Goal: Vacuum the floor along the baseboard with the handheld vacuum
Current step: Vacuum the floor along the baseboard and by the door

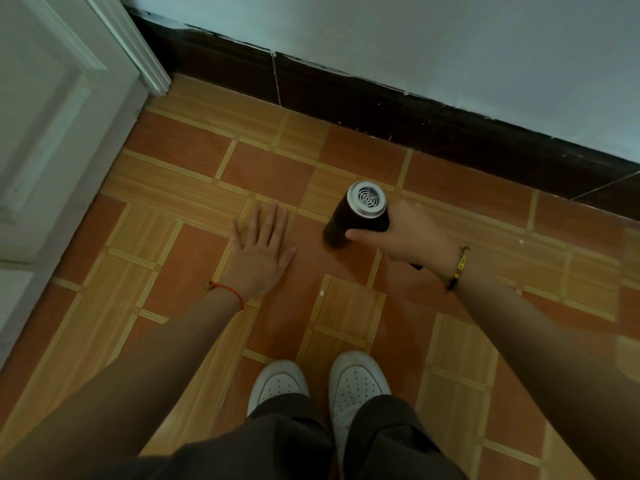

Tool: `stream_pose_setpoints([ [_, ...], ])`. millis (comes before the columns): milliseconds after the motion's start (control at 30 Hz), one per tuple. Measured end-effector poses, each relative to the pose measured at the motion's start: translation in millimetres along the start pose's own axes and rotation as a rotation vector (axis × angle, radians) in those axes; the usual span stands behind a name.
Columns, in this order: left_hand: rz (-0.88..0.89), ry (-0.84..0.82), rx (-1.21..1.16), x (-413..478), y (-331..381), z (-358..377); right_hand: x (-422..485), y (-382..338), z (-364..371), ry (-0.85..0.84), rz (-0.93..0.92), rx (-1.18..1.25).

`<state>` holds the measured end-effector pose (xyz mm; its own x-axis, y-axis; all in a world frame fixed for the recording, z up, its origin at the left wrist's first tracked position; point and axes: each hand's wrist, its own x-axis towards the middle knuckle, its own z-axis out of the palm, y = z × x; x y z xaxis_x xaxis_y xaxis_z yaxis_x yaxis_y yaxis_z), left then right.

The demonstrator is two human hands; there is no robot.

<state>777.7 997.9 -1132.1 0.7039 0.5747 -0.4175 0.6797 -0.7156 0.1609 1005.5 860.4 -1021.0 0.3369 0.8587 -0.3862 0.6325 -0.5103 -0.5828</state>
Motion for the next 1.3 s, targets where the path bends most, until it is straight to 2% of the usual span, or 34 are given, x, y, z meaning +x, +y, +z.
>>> stream_pose_setpoints([
  [233, 0.004, 0.011, 0.026, 1.7, -1.9, 2.2, -13.6, -16.3, 21.6, -0.319, -0.079, -0.035],
  [400, -0.001, 0.006, 0.045, 2.9, -2.7, 1.7, -16.6, -17.0, 27.8, -0.311, -0.121, -0.018],
  [567, 0.003, 0.032, 0.045, 2.2, -1.5, 2.2, -17.3, -9.6, 25.9, -0.123, -0.1, 0.02],
  [733, 0.004, 0.102, 0.056, -0.9, 5.6, 3.5, -22.2, -3.0, 20.1, -0.067, -0.047, 0.088],
  [867, 0.032, 0.183, 0.038, 0.7, 16.7, 7.7, -32.5, 9.3, 22.8, 0.161, 0.057, 0.166],
  [1033, 0.108, 0.186, 0.023, 9.9, 48.0, 8.7, -51.6, 27.0, 13.7, 0.217, 0.122, 0.158],
  [1300, 0.131, 0.207, 0.031, 29.8, 102.7, 16.8, -60.5, 58.2, 5.5, 0.483, 0.268, 0.188],
])
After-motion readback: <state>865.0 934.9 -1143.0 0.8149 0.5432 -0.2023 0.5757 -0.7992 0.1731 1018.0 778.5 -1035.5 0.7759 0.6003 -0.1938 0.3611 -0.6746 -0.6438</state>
